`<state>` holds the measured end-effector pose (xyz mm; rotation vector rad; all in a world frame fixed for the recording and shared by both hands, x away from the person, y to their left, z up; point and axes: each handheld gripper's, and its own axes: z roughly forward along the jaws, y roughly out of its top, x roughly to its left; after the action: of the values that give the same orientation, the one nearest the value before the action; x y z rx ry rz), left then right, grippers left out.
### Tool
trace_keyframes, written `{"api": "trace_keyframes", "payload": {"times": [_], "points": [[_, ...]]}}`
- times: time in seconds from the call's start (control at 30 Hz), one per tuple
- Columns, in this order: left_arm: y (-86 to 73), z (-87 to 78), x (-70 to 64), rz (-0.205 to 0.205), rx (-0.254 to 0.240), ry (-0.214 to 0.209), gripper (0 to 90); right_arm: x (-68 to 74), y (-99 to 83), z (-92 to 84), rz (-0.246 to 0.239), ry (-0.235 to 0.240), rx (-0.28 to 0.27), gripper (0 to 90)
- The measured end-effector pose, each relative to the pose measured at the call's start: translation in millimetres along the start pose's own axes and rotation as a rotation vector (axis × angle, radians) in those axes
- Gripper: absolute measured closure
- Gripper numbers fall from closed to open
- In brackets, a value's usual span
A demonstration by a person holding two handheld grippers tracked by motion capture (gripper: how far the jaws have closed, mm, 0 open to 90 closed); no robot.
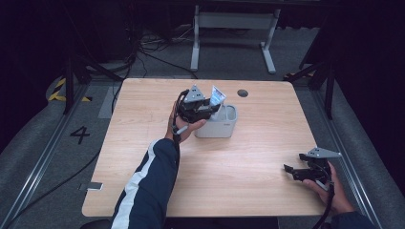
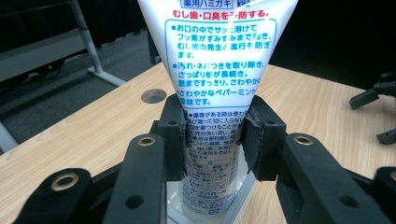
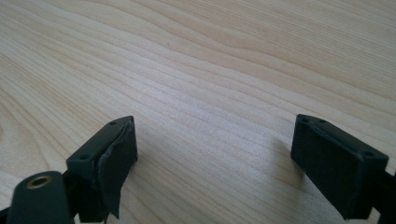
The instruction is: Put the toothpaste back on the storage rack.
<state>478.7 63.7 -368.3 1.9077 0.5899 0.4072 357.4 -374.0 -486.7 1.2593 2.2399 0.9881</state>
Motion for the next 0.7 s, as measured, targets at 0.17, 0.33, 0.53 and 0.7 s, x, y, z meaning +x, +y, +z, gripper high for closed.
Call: {"api": "trace_keyframes", "payload": {"times": [0.17, 0.33, 0.53, 0.7], "points": [[-3.2, 1.6, -1.1, 0.001, 0.023, 0.005, 63.9, 0.0, 0.0, 0.0, 0.0, 0.0, 0.0, 14.9], [-5.2, 2.3, -1.8, 0.008, 0.047, 0.012, 63.6, 0.0, 0.0, 0.0, 0.0, 0.0, 0.0, 14.9], [-8.5, 3.4, -1.4, 0.012, 0.068, 0.015, 63.0, 0.0, 0.0, 0.0, 0.0, 0.0, 0.0, 14.9], [-10.1, 4.5, -1.8, 0.01, 0.091, 0.016, 62.6, 0.0, 0.0, 0.0, 0.0, 0.0, 0.0, 14.9]]}}
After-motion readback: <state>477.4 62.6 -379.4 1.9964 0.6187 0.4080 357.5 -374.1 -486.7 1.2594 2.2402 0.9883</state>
